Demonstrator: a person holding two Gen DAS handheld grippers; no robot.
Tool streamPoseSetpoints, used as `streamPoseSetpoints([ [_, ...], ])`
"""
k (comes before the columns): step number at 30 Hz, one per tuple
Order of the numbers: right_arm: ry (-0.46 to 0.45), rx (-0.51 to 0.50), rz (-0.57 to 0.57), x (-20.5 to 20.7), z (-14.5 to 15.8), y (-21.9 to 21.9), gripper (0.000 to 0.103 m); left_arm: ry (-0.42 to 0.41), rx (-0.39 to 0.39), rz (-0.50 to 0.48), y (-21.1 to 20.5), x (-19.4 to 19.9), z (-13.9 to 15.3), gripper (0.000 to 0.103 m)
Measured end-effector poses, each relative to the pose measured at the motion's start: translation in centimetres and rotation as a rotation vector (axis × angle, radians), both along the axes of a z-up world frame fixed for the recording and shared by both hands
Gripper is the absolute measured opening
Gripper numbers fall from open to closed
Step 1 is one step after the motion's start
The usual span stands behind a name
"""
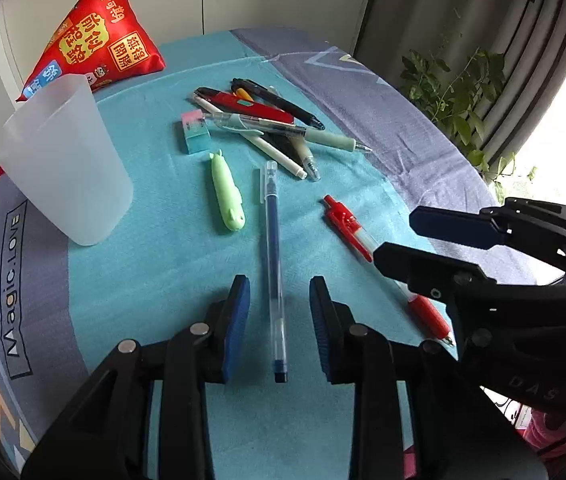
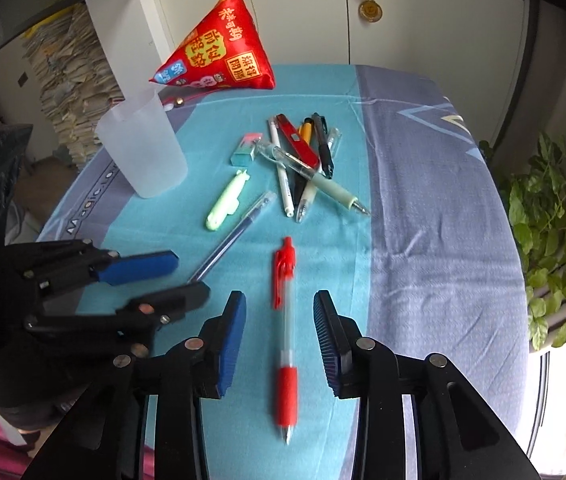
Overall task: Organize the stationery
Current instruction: 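Lift the red pen with the right gripper while the left gripper grasps the blue pen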
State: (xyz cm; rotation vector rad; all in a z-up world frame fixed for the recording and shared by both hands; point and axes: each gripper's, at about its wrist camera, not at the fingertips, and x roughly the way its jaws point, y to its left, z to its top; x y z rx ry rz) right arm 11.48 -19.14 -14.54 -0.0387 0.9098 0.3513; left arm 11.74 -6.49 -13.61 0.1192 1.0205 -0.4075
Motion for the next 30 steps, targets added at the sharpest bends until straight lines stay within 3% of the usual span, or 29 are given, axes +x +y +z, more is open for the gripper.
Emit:
streamPoseSetpoints([
  [3,0.005,-0.023,-0.012,1.2,-0.3,0.2,0.035,0.027,-0.005,0.002,0.3,0.6,-0.5,0.026],
  [5,0.025,-0.011,-0.006,2.1,-0.6,0.3,0.035,0.019,0.019,-0.007,0.3,0.4,-0.5,0.006],
  [9,0.038,-0.037,0.006,2.8,-1.1,1.0,0.035,0.083,-0.023,-0.021,1.4,-0.6,-0.4,0.006],
  [13,0.04,-0.078,0.038,2.9,-1.5,2.0,0.033,0.106,0.01,-0.062,2.5,-3.1,-0.3,0.006],
  [17,0.016,-0.143,0.051,3.0,-2.1,2.6,0.015,0.105,0.042,-0.064,3.3,-4.3,-0.2,0.008],
  [19,0.019,-0.133,0.05,2.9,-2.1,2.5,0.015,0.084,0.042,-0.034,3.5,-4.0,0.1,0.008],
  [20,0.021,-0.123,0.045,2.8,-2.0,2.3,0.015,0.082,0.033,-0.022,3.5,-3.6,0.3,0.01],
  [21,0.022,-0.111,0.041,2.7,-1.9,2.2,0.015,0.08,0.018,-0.011,3.5,-3.1,0.5,0.02],
  [22,0.021,-0.099,0.037,2.6,-1.7,2.0,0.015,0.07,0.001,-0.003,3.3,-2.4,0.7,0.037],
  [23,0.017,-0.084,0.031,2.3,-1.5,1.7,0.015,0.051,0.002,0.007,2.9,-1.9,0.9,0.044],
  [26,0.004,-0.055,0.007,1.8,-0.8,0.8,0.015,0.001,0.032,0.003,1.3,-0.2,1.0,0.046],
  [30,-0.016,-0.027,-0.031,1.0,0.1,-0.5,0.015,0.026,0.04,-0.036,-0.4,1.6,0.1,0.045],
])
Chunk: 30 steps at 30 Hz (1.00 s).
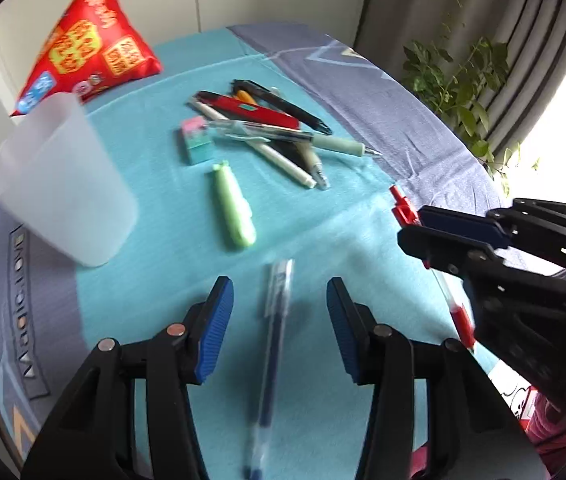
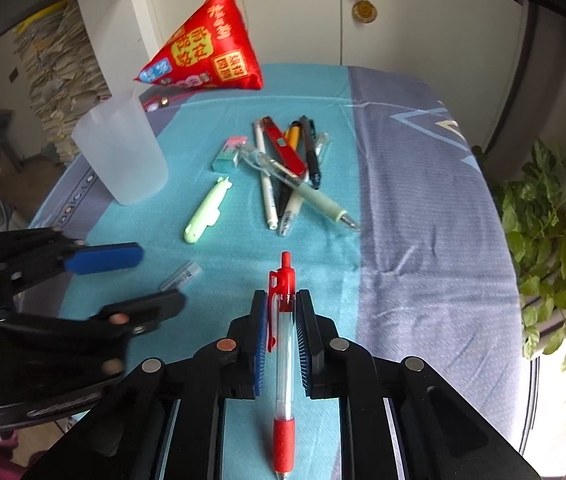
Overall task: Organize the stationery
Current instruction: 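Lift the red pen with the right gripper while the left gripper grasps the blue pen, then carry the blue pen with the left gripper toward the frosted cup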
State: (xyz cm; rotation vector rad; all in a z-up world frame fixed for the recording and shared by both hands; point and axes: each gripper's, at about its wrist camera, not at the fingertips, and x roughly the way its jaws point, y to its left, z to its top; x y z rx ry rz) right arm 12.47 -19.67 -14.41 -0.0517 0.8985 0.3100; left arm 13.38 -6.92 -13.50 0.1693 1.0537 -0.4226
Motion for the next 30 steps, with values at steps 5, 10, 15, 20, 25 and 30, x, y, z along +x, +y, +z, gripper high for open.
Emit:
streamPoseSetpoints([
  [5,-0.014,0.025,-0.014,-0.6,0.5,-0.6,0.015,-0.007,0.028,0.0,-0.6,0.6,-0.7,0.024],
  [10,-0.009,0.041,-0.004,-0.4,0.4,-0.5,0.015,-0.004,0.02,-0.004,-0.7,0.6,-0.5,0.01],
  [15,-0.016,0.052,-0.012,-0.6,0.5,-0.6,0.015,-0.054,0.006,-0.024,-0.7,-0.5,0.7,0.01],
  [20,-0.031,0.062,-0.035,-1.2,1.1,-1.0,0.015,-0.1,-0.017,-0.024,0.1,-1.7,2.5,0.01],
  [25,-0.052,0.065,-0.046,-2.0,1.8,-1.0,0.015,-0.126,-0.032,-0.018,1.0,-2.5,3.7,0.01],
  [30,-0.054,0.065,-0.038,-2.6,2.2,-0.5,0.015,-0.107,0.007,-0.013,0.8,-2.2,2.4,0.013],
])
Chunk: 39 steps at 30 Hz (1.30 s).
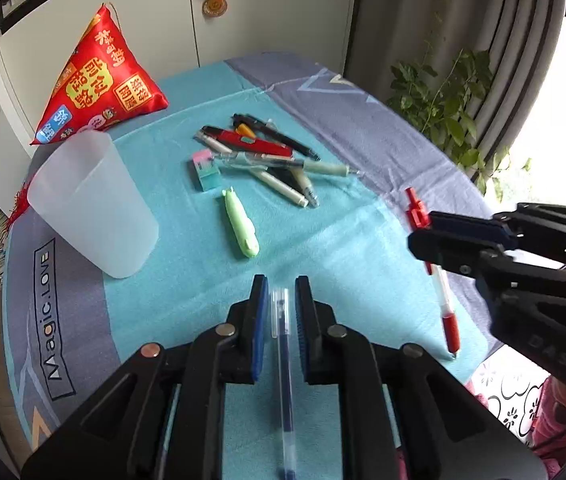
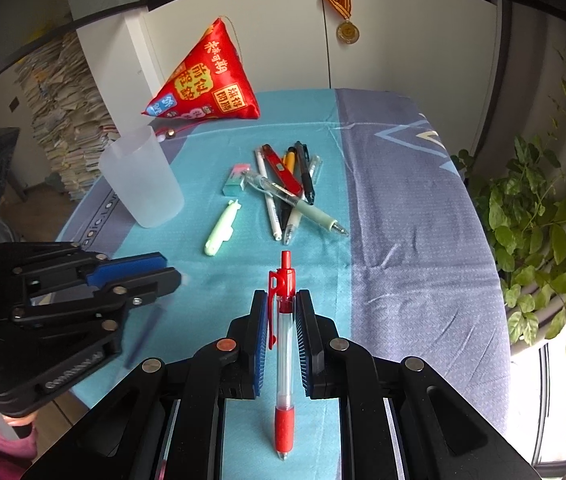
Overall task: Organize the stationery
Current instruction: 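Carry the blue pen with the left gripper toward the frosted cup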
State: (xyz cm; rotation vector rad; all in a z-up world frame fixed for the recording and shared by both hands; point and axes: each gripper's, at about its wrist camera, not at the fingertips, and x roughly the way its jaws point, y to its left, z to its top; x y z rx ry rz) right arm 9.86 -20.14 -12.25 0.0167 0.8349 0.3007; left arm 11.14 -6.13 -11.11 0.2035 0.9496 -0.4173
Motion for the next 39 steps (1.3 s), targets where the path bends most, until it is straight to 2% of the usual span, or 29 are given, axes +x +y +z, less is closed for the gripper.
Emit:
streamPoseSetpoints([
  [6,-0.007,-0.002,-0.005,-0.5,0.1,-0.1,0.015,0.022,-0.005,0.012,0.5,0.1,-0.6,0.013],
  [8,-0.003,0.002,-0.012,-0.4,0.0,-0.4,0.015,0.035,-0.001,-0.002,0.4,0.2,-0.9,0.021],
  [9,0.001,0.006,-0.017,-0.3,-0.2,-0.5,0.015,0.041,0.006,-0.008,0.1,0.2,-1.1,0.033],
  [10,0.005,0.009,-0.021,-0.2,-0.3,-0.6,0.015,0.039,0.017,-0.013,-0.1,0.1,-1.4,0.039],
  [13,0.02,0.017,-0.021,0.1,-0.7,-0.6,0.015,0.055,0.061,-0.032,-0.9,0.3,-2.8,0.036],
  [15,0.021,0.017,-0.017,0.1,-0.8,-0.7,0.015,0.084,0.061,-0.027,-1.0,0.9,-3.6,0.037],
  [17,0.022,0.022,-0.017,0.2,-0.9,-0.8,0.015,0.073,0.052,-0.02,-0.8,1.1,-3.6,0.032],
  [19,0.024,0.024,-0.02,0.3,-1.1,-0.9,0.015,0.072,0.047,-0.019,-0.8,1.2,-3.4,0.01],
  [21,0.028,0.029,-0.024,0.4,-1.2,-1.1,0.015,0.076,0.043,-0.016,-0.7,1.2,-3.2,0.01],
  [28,0.023,0.038,-0.033,0.2,-1.0,-1.3,0.015,0.016,0.023,0.007,-0.3,0.1,-1.3,0.01],
  [39,-0.037,0.044,-0.035,-1.8,1.0,-0.6,0.015,-0.13,-0.041,0.047,2.1,-2.7,4.4,0.01],
])
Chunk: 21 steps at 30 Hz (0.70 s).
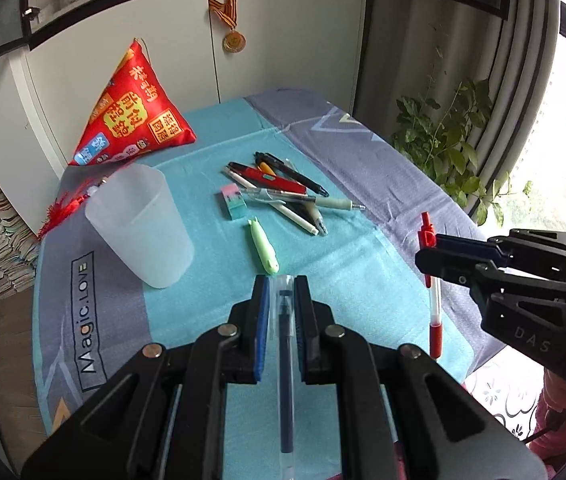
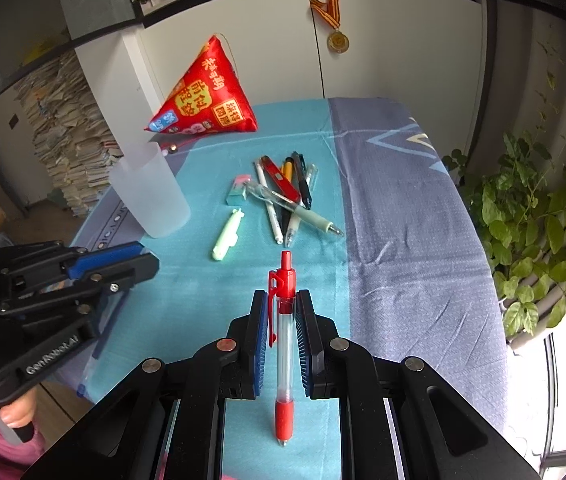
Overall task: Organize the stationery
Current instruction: 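Carry the blue pen with the left gripper toward the frosted cup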
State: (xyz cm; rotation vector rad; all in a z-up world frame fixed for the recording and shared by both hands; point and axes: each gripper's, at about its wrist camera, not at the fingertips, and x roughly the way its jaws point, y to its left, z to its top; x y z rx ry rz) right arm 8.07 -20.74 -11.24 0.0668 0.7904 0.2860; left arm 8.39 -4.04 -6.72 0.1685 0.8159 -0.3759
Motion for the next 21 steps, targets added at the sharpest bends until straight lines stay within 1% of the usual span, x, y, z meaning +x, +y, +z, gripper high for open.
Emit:
streamPoseSetpoints([
  [5,-0.054,0.009,0.012,-0.9,1.8,0.9,0.015,-0.061,-0.019,0.055,1.9,-0.3,2.7,0.01],
  [9,-0.096,0.018,0.029,-1.2,3.3,2.1,0.015,-0.115,-0.033,0.109,3.5,0.3,4.9,0.01],
  [15,-0.151,0.033,0.055,-1.2,5.6,3.8,0.015,-0.193,-0.054,0.194,5.3,3.0,8.1,0.01],
  [18,-0.175,0.041,0.069,-1.2,6.5,4.3,0.015,-0.206,-0.082,0.226,6.1,4.8,9.2,0.01],
  [21,-0.194,0.041,0.079,-1.1,7.3,4.7,0.015,-0.238,-0.097,0.252,6.6,6.4,10.0,0.01],
])
